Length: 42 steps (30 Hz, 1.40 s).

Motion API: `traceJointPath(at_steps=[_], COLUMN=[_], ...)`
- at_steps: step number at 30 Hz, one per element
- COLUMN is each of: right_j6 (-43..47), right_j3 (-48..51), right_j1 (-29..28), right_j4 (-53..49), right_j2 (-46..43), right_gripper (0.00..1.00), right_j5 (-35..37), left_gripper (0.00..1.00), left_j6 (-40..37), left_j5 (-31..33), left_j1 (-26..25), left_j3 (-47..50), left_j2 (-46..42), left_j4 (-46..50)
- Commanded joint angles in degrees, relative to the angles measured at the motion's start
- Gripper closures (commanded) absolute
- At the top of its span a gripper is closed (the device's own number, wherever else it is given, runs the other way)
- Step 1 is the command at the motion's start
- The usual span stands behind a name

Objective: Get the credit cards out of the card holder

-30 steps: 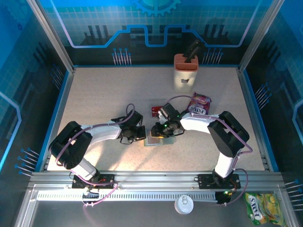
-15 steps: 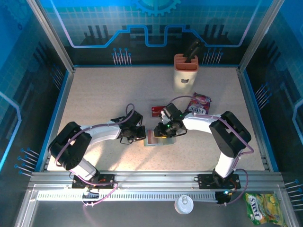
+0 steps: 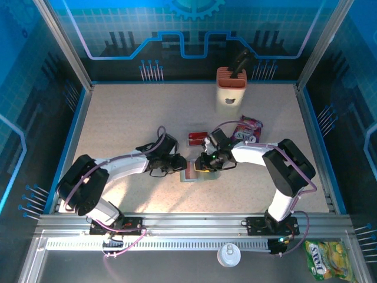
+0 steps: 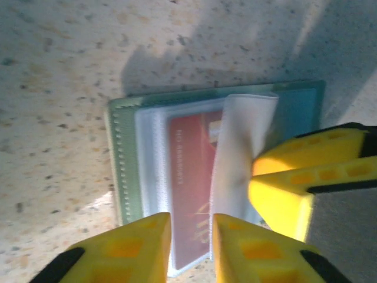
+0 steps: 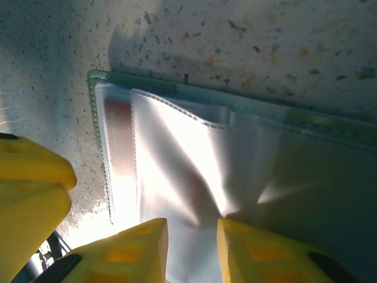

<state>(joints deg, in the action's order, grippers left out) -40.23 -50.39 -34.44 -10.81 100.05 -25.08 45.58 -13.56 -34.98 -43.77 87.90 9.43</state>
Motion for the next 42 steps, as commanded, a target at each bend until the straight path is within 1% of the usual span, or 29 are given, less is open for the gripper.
traceJointPath(at_steps=[1,4,7,18,22,27,32,42], right_j6=[0.7,0.9,0.9,0.4,0.0,-0.4,-0.9,-1.0], right_j3=[1.7,2.0,2.6,3.5,3.8,4.2,4.7,5.0], right_j1=[0.9,1.0,1.3,1.7,1.8,1.7,1.8,1.8], right_j4=[0.4,0.5,1.0,2.4,3.1,3.9,4.7,5.0], right_j2=[-0.7,-0.4,-0.4,-0.5,-0.4,-0.1,0.0,-0.5], right_gripper=[0.73,0.74,0.76,0.78,0.78,0.78,0.79,0.79], right_j5=[-1.4,-1.5,-1.9,-2.8,-3.0,-3.4,-3.8,-3.9], left_gripper=[0.73,0.72,0.69,0.70,0.70,0.71,0.77,0.79], left_j6=[2.4,3.2,3.9,5.9,5.9,6.3,6.6,8.4], left_j5=[-4.8,-5.6,-5.8,-6.9,-6.8,-7.3,-7.6,-9.3], left_j1=[0.1,-0.2,-0.4,-0.6,-0.6,-0.9,-0.9,-1.2], left_j3=[-1.4,-1.3,-1.1,-1.0,-1.5,-1.8,-2.6,-2.7], left_j2=[1.9,3.1,3.9,6.7,7.4,8.0,8.5,9.7], left_j4=[-3.2,-4.3,-4.9,-7.0,-6.3,-7.0,-7.2,-10.5])
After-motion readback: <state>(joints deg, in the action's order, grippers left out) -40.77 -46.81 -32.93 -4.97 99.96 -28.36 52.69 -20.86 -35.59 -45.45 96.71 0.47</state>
